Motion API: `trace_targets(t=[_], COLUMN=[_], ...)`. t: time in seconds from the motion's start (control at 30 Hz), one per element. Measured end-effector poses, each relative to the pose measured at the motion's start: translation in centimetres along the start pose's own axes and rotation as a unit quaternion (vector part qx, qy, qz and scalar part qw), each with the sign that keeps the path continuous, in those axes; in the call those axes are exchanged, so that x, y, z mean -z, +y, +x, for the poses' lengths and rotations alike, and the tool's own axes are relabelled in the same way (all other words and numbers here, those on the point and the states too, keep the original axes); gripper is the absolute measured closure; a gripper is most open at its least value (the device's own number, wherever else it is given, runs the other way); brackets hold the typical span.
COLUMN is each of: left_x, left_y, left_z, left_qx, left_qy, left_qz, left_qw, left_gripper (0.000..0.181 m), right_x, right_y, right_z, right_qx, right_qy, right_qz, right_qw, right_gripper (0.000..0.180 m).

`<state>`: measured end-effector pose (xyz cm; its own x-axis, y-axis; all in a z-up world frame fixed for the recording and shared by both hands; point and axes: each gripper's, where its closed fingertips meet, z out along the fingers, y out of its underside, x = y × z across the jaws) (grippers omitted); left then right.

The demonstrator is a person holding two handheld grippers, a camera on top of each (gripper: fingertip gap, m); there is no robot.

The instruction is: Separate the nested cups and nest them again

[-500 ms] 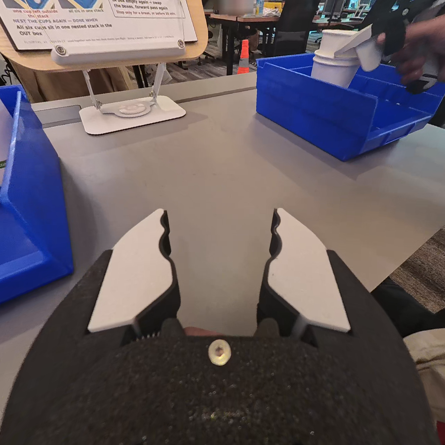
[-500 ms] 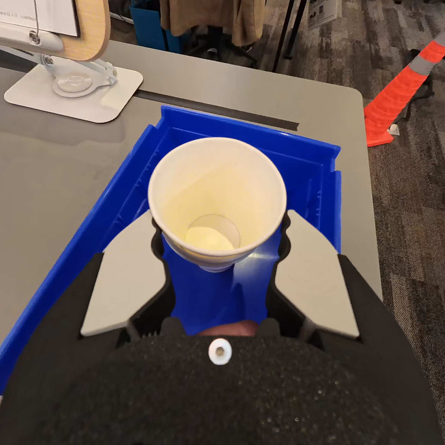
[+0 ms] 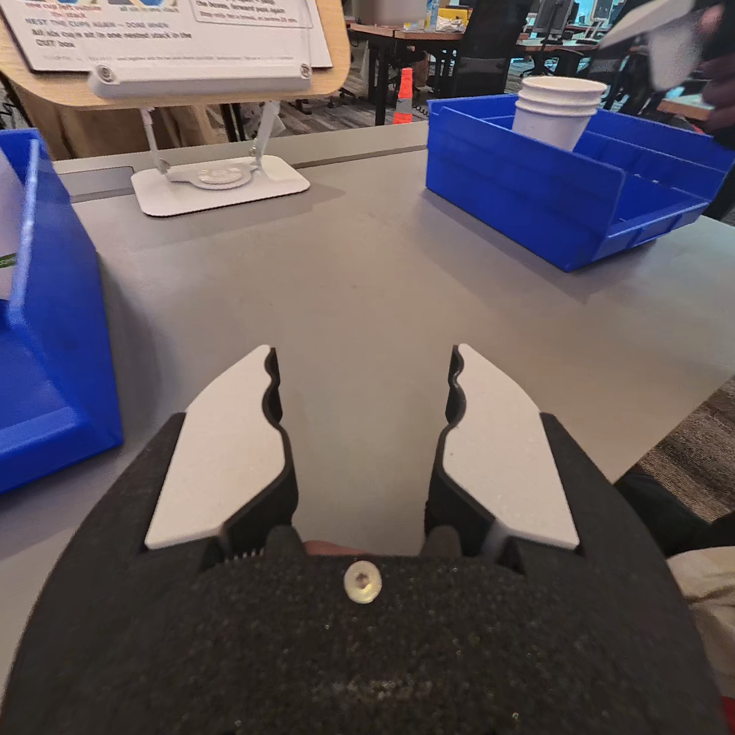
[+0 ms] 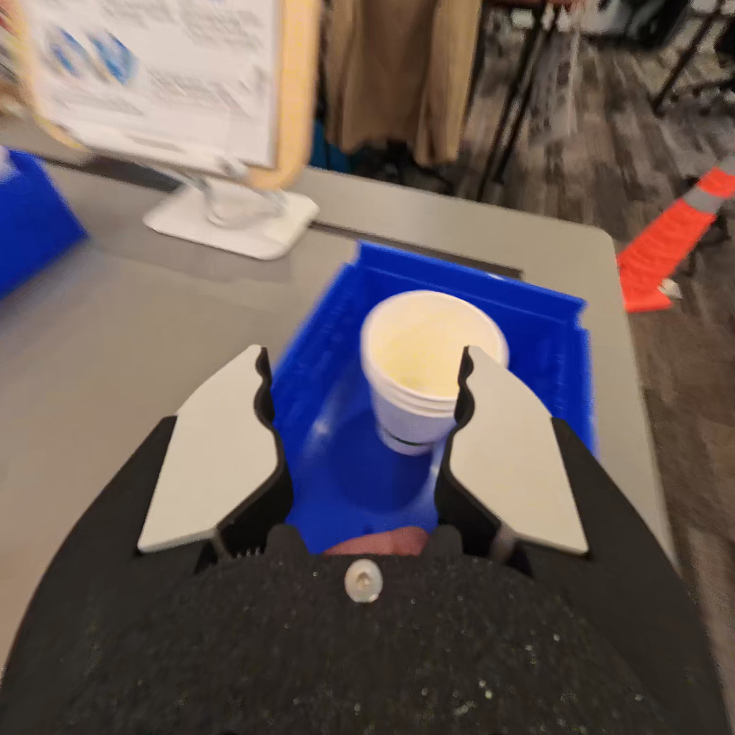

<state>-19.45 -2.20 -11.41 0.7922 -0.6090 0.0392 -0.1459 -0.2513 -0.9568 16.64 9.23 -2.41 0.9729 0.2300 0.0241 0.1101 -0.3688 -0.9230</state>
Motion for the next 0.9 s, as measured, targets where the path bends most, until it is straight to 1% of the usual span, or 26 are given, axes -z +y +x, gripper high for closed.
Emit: trace_targets(t=[0.1, 0.2, 0.27, 0.33, 0.43, 0.47, 0.53, 0.6, 0.73, 0.77, 0.9], left_x=[0.3, 1.6, 2.8, 3.6, 3.4, 2.9, 1.6, 0.6, -1.1, -1.4, -2.3], left_y=[-0.1, -1.0, -2.1, -2.8, -3.6, -3.8, -4.0, -3.7, -2.1, -1.8, -1.1], left_z=[-2.3, -6.1, -9.8, -14.1, -20.4, -22.2, -25.4, -28.5, -32.7, -33.4, -34.4], left_qx=[-0.007, 0.016, 0.042, 0.068, 0.099, 0.107, 0.109, 0.112, 0.157, 0.167, 0.182], left_qy=[-0.049, -0.114, -0.163, -0.208, -0.261, -0.271, -0.291, -0.329, -0.373, -0.380, -0.384], left_qz=[-0.004, 0.003, 0.008, 0.000, -0.018, -0.030, -0.052, -0.079, -0.130, -0.134, -0.161], left_qw=[0.999, 0.993, 0.986, 0.976, 0.960, 0.956, 0.949, 0.934, 0.905, 0.900, 0.891], left_gripper=[0.097, 0.096, 0.096, 0.090, 0.084, 0.080, 0.078, 0.076, 0.074, 0.075, 0.090], right_x=[2.7, 3.9, 3.9, 3.8, 3.8, 3.8, 4.0, 4.3, 4.8, 4.9, 5.2], right_y=[-1.1, 0.6, 2.8, 5.0, 7.8, 8.4, 9.0, 9.3, 8.8, 8.6, 8.5], right_z=[-7.5, -15.0, -19.5, -23.1, -27.0, -27.7, -28.2, -28.4, -26.8, -26.4, -24.6], right_qx=[-0.034, -0.066, -0.088, -0.107, -0.120, -0.116, -0.104, -0.089, -0.086, -0.093, -0.114], right_qy=[-0.081, -0.156, -0.208, -0.254, -0.318, -0.328, -0.333, -0.340, -0.331, -0.331, -0.325], right_qz=[0.080, 0.111, 0.092, 0.068, 0.020, 0.011, 0.005, -0.006, 0.002, 0.004, 0.007], right_qw=[0.993, 0.979, 0.970, 0.959, 0.940, 0.937, 0.937, 0.936, 0.940, 0.939, 0.939], right_gripper=[0.092, 0.098, 0.098, 0.100, 0.101, 0.102, 0.104, 0.104, 0.105, 0.106, 0.108])
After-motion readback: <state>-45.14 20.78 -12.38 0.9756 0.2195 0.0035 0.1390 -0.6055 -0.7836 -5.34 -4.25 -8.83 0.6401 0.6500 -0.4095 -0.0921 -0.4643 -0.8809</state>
